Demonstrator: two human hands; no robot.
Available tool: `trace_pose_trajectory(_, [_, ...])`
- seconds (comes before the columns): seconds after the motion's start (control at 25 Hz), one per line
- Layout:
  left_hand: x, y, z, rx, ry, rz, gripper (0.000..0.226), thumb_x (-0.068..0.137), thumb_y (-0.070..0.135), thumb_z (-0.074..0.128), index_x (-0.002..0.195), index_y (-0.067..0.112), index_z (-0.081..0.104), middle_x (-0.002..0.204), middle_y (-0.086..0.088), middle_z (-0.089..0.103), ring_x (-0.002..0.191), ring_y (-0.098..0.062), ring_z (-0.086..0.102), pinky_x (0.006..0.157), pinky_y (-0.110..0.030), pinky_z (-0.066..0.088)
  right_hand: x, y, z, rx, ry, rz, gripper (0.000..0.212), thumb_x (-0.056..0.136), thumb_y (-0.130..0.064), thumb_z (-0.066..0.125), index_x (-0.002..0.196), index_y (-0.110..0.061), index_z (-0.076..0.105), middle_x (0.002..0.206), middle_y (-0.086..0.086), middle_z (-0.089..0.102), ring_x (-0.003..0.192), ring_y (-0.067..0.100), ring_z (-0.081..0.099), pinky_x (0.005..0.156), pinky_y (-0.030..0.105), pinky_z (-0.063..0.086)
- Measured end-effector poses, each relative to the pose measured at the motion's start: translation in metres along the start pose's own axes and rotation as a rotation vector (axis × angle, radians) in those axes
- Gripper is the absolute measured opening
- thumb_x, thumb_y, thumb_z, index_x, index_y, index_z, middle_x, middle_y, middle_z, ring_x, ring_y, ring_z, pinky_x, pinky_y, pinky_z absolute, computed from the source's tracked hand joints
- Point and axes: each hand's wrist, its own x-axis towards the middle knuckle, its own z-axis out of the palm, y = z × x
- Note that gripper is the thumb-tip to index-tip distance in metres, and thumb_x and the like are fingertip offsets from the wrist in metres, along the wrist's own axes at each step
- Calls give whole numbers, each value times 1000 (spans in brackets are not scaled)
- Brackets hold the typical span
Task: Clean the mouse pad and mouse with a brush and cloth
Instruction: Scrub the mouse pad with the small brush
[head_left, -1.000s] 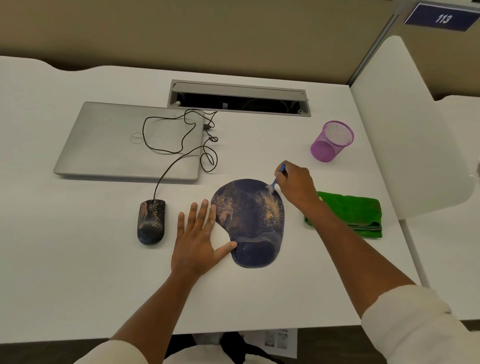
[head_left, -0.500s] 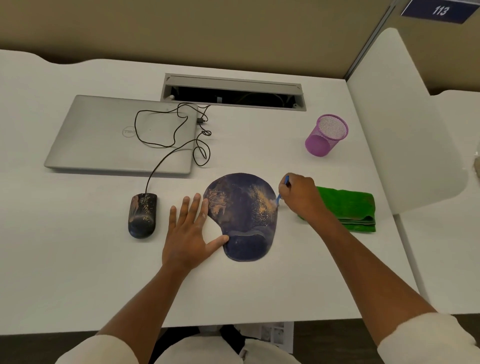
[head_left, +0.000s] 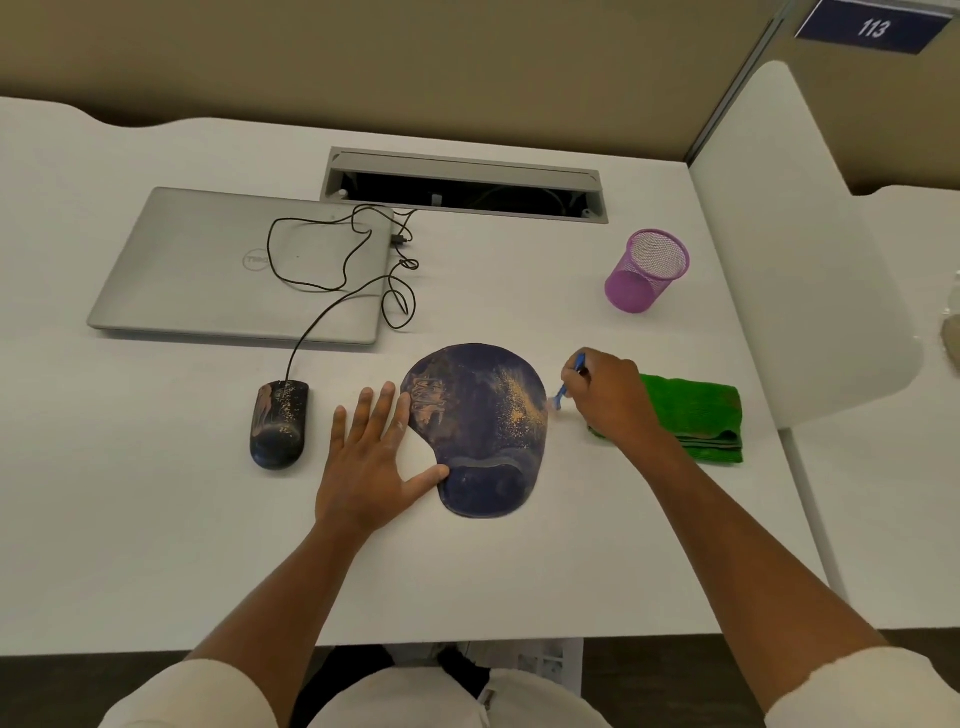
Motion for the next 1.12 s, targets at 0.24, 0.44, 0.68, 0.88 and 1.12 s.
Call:
trace_pose_trajectory(0.24, [0,0,1,4,2,-1,108,83,93,18,164,22,7,172,-1,-3,158,-23,-11,127,-54,3,3,-6,8,55,41,-42,18,95,-18,53,89,-8,66,75,4,66,63,17,56,58,29,41])
trace_pose_trajectory(0.44, [0,0,1,6,0,-3,109,83,94,17,164,23,6,172,0,-4,157,-22,-11,127,-53,2,-5,-8,3,54,43,-53,16,94,-19,54,89,-9,66,75,5,67,66,20,58,61,30,43])
trace_pose_trajectory(0.68, [-1,1,0,-3,11,-3,109,83,94,18,164,21,8,172,0,-2,158,-22,-10,127,-52,0,23,-42,18,95,-33,-89,14,97,-17,49,90,-12,61,78,3,62,69,20,56,61,31,43])
trace_pose_trajectory(0.88, [0,1,0,7,7,-1,109,83,93,19,164,22,7,172,-1,-3,158,-23,-10,127,-53,0,25,-38,12,-65,-102,-77,17,97,-22,47,89,-15,60,83,5,64,75,22,60,64,28,40])
trace_pose_trajectory(1.12, [-1,1,0,-16,14,2,109,84,93,23,164,20,10,172,-1,-1,158,-23,-8,127,-55,3,44,-62,24,-39,-155,-123,18,97,-21,45,90,-11,59,83,9,65,75,25,61,65,36,48])
